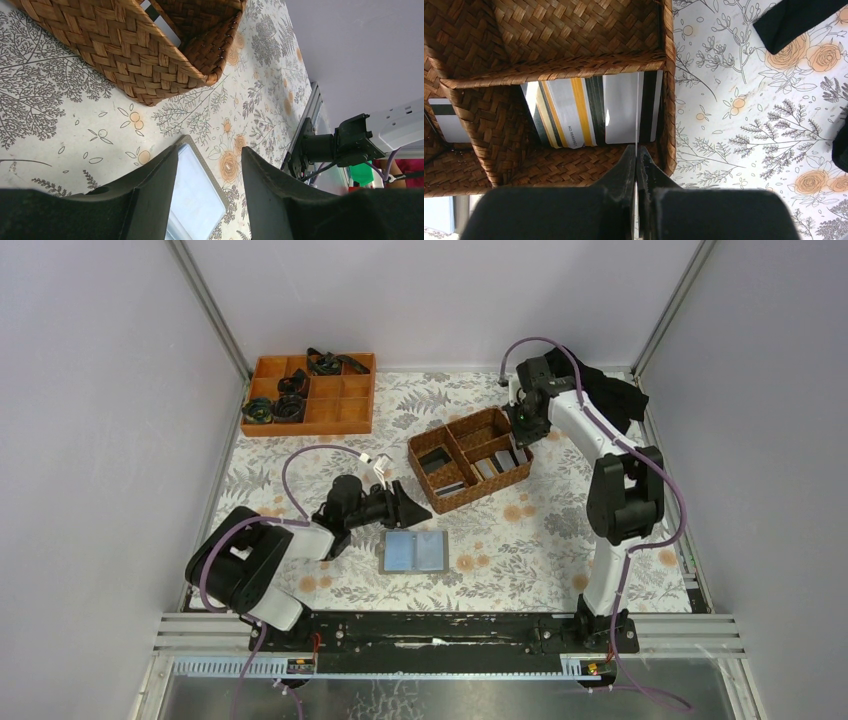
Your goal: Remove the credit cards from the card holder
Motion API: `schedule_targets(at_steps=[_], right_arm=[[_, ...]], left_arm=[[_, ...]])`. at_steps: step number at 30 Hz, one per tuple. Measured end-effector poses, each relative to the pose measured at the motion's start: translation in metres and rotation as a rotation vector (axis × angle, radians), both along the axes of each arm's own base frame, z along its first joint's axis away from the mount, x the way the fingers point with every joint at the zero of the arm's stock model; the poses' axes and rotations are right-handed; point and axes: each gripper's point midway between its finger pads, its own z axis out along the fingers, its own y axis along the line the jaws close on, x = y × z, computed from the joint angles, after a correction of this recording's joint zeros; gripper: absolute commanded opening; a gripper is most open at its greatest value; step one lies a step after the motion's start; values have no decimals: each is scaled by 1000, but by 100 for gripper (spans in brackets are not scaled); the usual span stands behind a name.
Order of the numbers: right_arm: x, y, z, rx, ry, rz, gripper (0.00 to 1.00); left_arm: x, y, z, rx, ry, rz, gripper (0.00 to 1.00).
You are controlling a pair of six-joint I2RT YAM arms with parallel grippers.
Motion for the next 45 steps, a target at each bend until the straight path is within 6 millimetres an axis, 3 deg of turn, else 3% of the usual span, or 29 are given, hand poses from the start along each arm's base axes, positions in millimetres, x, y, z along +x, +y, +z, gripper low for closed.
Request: schedule_targets(at_steps=[4, 5, 7, 10, 17, 19, 22, 26, 30, 39, 45], right_arm=[[-3, 0, 5, 8, -11, -6, 0], [-4, 0, 9, 14, -19, -6, 0], [-6, 3, 20, 41, -43, -2, 0], [-14, 11, 42, 109, -92, 18, 0], [-65, 59, 127, 459, -224, 199, 0], [-82, 71, 140, 548, -229, 256, 0], [-112, 90, 137, 676, -178, 331, 0], [-157, 114, 106, 804, -18, 393, 0], [-179, 126, 96, 883, 63, 425, 0], [-205, 157, 121, 996, 55, 565, 0], [-207, 165, 118, 1003, 72, 581, 0]], left_arm=[[0, 0, -1, -3, 7, -1, 58], [0, 0, -1, -5, 7, -1, 62], [1, 0, 1, -10, 2, 2, 70], [2, -2, 8, -36, -8, -2, 72], [0, -14, 64, -235, -122, -52, 72], [-3, -17, 80, -300, -158, -78, 72], [-7, -20, 87, -354, -165, -112, 72], [-11, -20, 95, -385, -181, -131, 73], [-13, -20, 106, -406, -222, -146, 73], [-17, -29, 117, -428, -255, -184, 71], [-17, -32, 118, -431, -252, -183, 54]])
